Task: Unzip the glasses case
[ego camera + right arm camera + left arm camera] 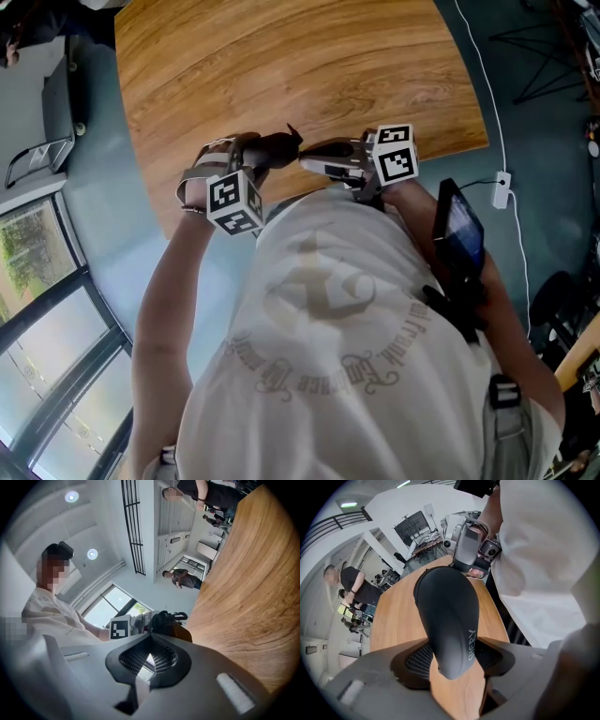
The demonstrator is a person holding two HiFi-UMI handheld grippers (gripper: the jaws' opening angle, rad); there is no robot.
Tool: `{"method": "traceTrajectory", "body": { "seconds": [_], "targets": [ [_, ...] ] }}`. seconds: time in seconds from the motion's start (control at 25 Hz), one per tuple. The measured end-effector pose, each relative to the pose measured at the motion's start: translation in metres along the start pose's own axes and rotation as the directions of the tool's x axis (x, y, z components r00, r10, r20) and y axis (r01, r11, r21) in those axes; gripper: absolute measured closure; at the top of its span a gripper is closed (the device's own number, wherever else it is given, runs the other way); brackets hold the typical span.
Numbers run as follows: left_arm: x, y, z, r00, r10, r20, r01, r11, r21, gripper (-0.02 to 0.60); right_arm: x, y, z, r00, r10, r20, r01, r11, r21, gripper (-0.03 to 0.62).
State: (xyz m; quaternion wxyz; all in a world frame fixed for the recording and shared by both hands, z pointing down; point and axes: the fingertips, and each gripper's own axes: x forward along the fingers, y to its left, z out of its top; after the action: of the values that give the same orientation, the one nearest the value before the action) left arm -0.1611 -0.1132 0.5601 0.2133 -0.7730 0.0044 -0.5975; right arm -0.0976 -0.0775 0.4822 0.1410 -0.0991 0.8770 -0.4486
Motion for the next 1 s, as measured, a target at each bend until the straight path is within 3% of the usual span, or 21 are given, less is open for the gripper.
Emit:
{"method": "traceTrajectory", "body": {
  "seconds": [0.24,0.48,0.64,1.0],
  "targets": [
    [0.001,0.008,-0.003,0.997,0.029,-0.076,-0.024,0.997,0.067,0.298,-0.002,-0.001,0.001,1.000,-0.023,0.005,0.023,1.000,0.008,0.588],
    [0.003,0.016,-0.012,0.983,0.012,-0.184,-0.001,0.998,0.060,0.301,-0.003,-0.009,0.008,0.997,-0.047,0.054,0.043,0.997,0.071,0.588],
    [0.004,0.016,-0.014,0.970,0.045,-0.238,-0.009,0.988,0.152,0.302,-0.002,-0.010,0.005,0.997,-0.057,0.052,0.052,0.993,0.104,0.588],
    [0.002,0.013,-0.035,0.944,0.059,-0.325,0.052,0.946,0.320,0.302,0.018,-0.013,-0.003,0.997,-0.077,-0.021,0.079,0.988,0.132,0.588]
  ]
}}
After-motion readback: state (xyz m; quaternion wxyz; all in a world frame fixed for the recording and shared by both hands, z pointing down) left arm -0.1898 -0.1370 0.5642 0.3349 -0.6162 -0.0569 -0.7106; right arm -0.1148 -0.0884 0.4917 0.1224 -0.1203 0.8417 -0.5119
